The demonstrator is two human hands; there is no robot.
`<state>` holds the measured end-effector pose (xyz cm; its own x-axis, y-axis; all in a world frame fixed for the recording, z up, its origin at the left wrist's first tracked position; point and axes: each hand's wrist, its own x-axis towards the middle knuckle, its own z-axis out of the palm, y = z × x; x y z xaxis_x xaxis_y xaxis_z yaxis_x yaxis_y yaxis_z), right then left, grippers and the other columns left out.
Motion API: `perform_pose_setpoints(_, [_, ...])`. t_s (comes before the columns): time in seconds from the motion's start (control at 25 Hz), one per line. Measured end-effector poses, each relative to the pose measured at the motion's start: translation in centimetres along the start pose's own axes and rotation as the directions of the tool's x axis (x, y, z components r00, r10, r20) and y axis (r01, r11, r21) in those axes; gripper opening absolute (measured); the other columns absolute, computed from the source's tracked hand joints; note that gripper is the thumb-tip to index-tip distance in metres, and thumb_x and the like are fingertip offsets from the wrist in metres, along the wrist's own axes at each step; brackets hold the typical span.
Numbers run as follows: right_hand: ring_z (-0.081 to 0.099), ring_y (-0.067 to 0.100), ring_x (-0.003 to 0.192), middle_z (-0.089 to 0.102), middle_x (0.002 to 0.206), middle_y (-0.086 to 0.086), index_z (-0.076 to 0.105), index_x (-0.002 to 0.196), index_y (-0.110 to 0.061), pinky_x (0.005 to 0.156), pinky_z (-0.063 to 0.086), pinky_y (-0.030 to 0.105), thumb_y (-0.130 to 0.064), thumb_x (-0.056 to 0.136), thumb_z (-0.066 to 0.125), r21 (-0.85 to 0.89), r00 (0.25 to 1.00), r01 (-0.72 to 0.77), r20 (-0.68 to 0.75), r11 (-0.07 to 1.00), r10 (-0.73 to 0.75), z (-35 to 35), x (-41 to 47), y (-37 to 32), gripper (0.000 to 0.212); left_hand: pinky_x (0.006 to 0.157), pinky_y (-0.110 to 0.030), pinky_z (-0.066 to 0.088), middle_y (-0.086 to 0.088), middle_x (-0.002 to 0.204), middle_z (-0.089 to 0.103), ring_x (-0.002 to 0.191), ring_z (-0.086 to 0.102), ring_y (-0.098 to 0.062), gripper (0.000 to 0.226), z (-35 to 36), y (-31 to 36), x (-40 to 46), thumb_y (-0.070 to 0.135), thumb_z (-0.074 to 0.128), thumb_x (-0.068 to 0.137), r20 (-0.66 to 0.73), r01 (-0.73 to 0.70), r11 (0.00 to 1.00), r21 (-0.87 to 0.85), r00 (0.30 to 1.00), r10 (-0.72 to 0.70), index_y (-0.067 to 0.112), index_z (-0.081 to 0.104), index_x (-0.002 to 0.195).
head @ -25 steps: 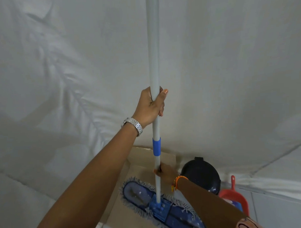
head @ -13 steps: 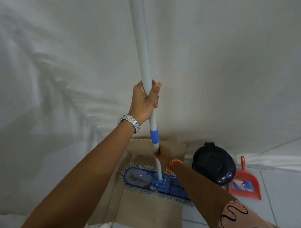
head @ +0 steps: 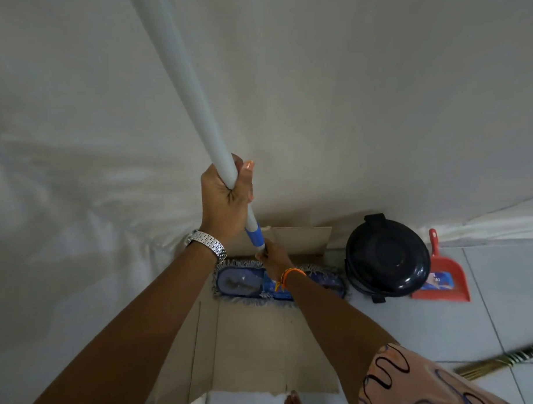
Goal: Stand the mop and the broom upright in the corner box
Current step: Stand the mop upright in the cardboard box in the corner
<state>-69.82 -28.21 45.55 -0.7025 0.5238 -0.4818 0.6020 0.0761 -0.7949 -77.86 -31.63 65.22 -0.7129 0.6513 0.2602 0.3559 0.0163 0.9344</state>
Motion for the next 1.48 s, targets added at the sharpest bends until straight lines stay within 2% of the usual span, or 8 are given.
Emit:
perform_pose_setpoints(0.2, [0.055,0.027,0.092,0.064,0.114,0.027,0.053,0.125,-0.001,0.083,0.046,0.040,-0.003,0.097,0.049,-0.034,0.999,-0.033,0.013,0.999,0.033,0.9,2.8,1.2,0.028,0.050,-0.039,0.050,0.001,0.052,0.051,0.044,0.052,-0.003,0.035,-0.1,-3.1,0.9,0.006,0.060,0.106,0.016,0.002,1.000,0.011,1.000,-0.002,0.020,0.051,0.074])
perform_pose_setpoints(0.52, [0.061,0.038,0.106,0.066,0.115,0.022,0.051,0.131,-0.007,0.095,0.051,0.047,-0.007,0.097,0.048,-0.133,0.999,-0.042,0.027,0.990,0.046,2.6,5.3,2.3,0.034,0.050,-0.024,0.052,-0.004,0.054,0.051,0.044,0.052,-0.001,0.035,0.4,-6.0,1.4,0.007,0.061,0.105,-0.070,0.057,0.998,0.031,0.996,-0.054,0.018,0.050,0.074])
perform_pose_setpoints(0.68, [0.062,0.038,0.104,0.067,0.115,0.022,0.049,0.133,-0.008,0.094,0.052,0.048,-0.007,0.098,0.047,-0.146,0.998,-0.045,0.034,0.988,0.051,3.1,6.2,2.7,0.035,0.051,-0.037,0.052,-0.032,0.062,0.052,0.051,0.053,-0.028,0.031,0.9,-6.7,1.5,0.008,0.062,0.105,-0.117,0.065,0.997,0.034,0.991,-0.060,0.011,0.049,0.076])
perform_pose_setpoints(0.84, [0.060,0.037,0.107,0.065,0.119,0.022,0.048,0.133,-0.007,0.094,0.049,0.042,-0.008,0.098,0.049,-0.144,0.998,-0.054,0.036,0.988,0.060,2.9,6.8,3.3,0.035,0.051,-0.026,0.051,-0.017,0.060,0.051,0.049,0.050,-0.020,0.032,1.2,-7.3,2.2,0.012,0.064,0.104,-0.069,0.062,0.997,0.037,0.996,-0.059,0.013,0.049,0.076])
perform_pose_setpoints(1.04, [0.051,0.025,0.087,0.063,0.109,0.020,0.045,0.135,-0.005,0.081,0.045,0.036,-0.010,0.099,0.047,-0.133,0.994,-0.101,0.021,0.986,0.105,2.6,8.1,3.1,0.036,0.065,-0.031,0.055,-0.006,0.062,0.058,0.057,0.058,-0.018,0.025,1.8,-7.9,3.6,0.022,0.066,0.103,0.010,0.098,0.992,0.077,0.995,-0.099,0.006,0.054,0.088])
perform_pose_setpoints(1.2, [0.051,0.025,0.085,0.060,0.105,0.018,0.041,0.136,-0.004,0.076,0.044,0.034,-0.010,0.099,0.047,-0.039,0.987,-0.153,-0.045,0.987,0.151,2.7,8.4,3.0,0.038,0.056,-0.009,0.051,-0.001,0.077,0.068,0.064,0.067,0.002,0.031,1.6,-8.4,5.6,0.039,0.065,0.102,0.089,0.079,0.968,0.239,0.991,-0.103,0.012,0.048,0.107])
perform_pose_setpoints(1.28, [0.051,0.026,0.084,0.057,0.100,0.016,0.043,0.132,-0.002,0.077,0.048,0.037,-0.012,0.100,0.046,-0.022,0.982,-0.181,-0.063,0.983,0.180,2.4,7.9,3.1,0.034,0.050,-0.008,0.050,-0.003,0.083,0.065,0.068,0.066,-0.012,0.042,1.4,-8.6,6.3,0.046,0.064,0.101,0.130,0.123,0.944,0.306,0.977,-0.169,0.016,0.037,0.111])
perform_pose_setpoints(1.48, [0.052,0.026,0.088,0.054,0.106,0.017,0.037,0.136,-0.005,0.086,0.052,0.043,-0.006,0.099,0.046,0.024,0.967,-0.240,-0.075,0.970,0.242,0.6,6.1,3.9,0.038,0.060,-0.019,0.046,0.009,0.083,0.053,0.070,0.057,-0.004,0.060,1.9,-8.9,6.8,0.057,0.066,0.095,0.145,0.337,0.877,0.344,0.903,-0.404,0.016,0.026,0.113])
